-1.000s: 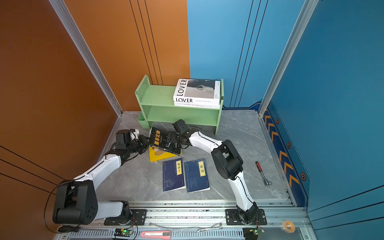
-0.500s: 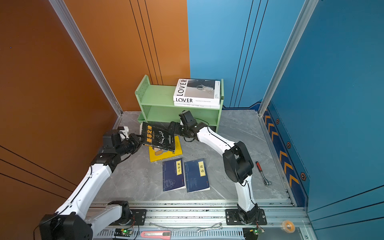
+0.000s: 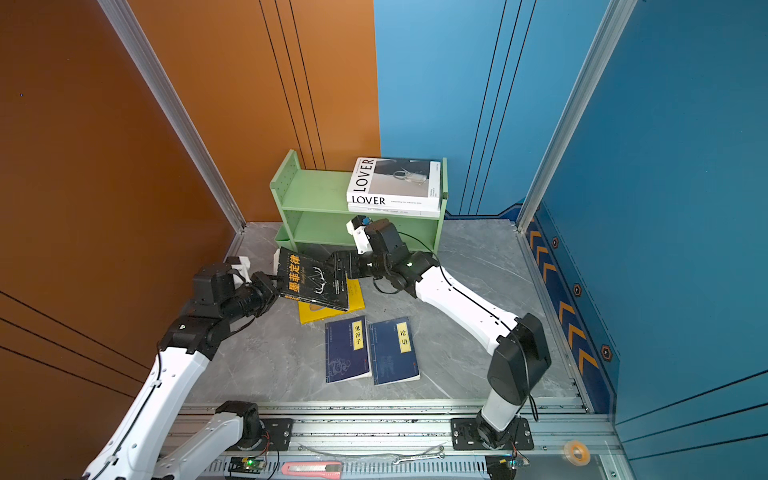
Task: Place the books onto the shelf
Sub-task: 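Lift the black book by its spine with the left gripper while the right holds it, then raise the black book toward the shelf top with both grippers holding its ends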
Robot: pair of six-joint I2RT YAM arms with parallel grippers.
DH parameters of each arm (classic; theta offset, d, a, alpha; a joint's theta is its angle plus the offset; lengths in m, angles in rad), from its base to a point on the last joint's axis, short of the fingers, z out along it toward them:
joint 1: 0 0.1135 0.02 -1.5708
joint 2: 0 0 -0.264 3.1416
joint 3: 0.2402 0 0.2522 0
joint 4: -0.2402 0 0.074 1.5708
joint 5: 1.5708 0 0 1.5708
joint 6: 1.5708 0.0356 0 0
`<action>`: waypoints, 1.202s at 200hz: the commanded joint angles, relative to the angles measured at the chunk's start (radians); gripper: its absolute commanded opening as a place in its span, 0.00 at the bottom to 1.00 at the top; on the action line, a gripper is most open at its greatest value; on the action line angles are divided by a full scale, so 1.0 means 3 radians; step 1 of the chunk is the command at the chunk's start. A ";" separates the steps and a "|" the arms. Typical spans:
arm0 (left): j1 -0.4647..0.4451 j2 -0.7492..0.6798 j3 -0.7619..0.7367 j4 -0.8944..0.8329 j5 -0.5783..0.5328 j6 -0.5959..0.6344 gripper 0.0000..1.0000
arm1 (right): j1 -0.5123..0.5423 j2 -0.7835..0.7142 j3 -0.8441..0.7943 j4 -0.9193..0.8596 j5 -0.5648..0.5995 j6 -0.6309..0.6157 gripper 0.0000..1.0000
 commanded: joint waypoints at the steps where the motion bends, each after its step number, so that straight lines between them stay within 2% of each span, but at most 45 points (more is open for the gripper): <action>1: -0.0034 -0.0128 0.0158 -0.0077 -0.0109 0.0025 0.00 | 0.0024 -0.0254 -0.0250 -0.0123 -0.0053 -0.0231 1.00; 54: -0.0232 -0.0287 0.0181 -0.0095 -0.0371 -0.0055 0.00 | -0.0071 -0.0779 -0.0463 -0.0419 0.0086 -0.0413 1.00; 76: -0.0232 -0.0287 0.0235 -0.0103 -0.0200 -0.0045 0.00 | -0.0114 -0.0904 -0.0515 -0.0423 0.0166 -0.0434 1.00; 121: -0.0230 -0.0338 0.0384 -0.0206 -0.0008 0.0019 0.00 | -0.0265 -0.1052 -0.0766 0.0014 0.0536 -0.0237 1.00; 159: -0.0219 -0.0258 0.0913 -0.0336 0.0206 0.0064 0.00 | -0.0399 -0.1103 -0.0732 0.0007 0.0678 -0.0116 1.00; 176: -0.0211 -0.0181 0.1135 -0.0344 0.0285 0.0089 0.00 | -0.0562 -0.1142 -0.0745 0.0101 0.0590 0.0161 1.00; 203: -0.0181 -0.0015 0.1469 -0.0298 0.0357 0.0154 0.00 | -0.0809 -0.1197 -0.0863 0.0572 0.0264 0.0724 1.00; 240: -0.0120 0.0226 0.1662 0.0190 0.0597 0.0054 0.00 | -0.0930 -0.1187 -0.0932 0.0934 0.0170 0.1080 1.00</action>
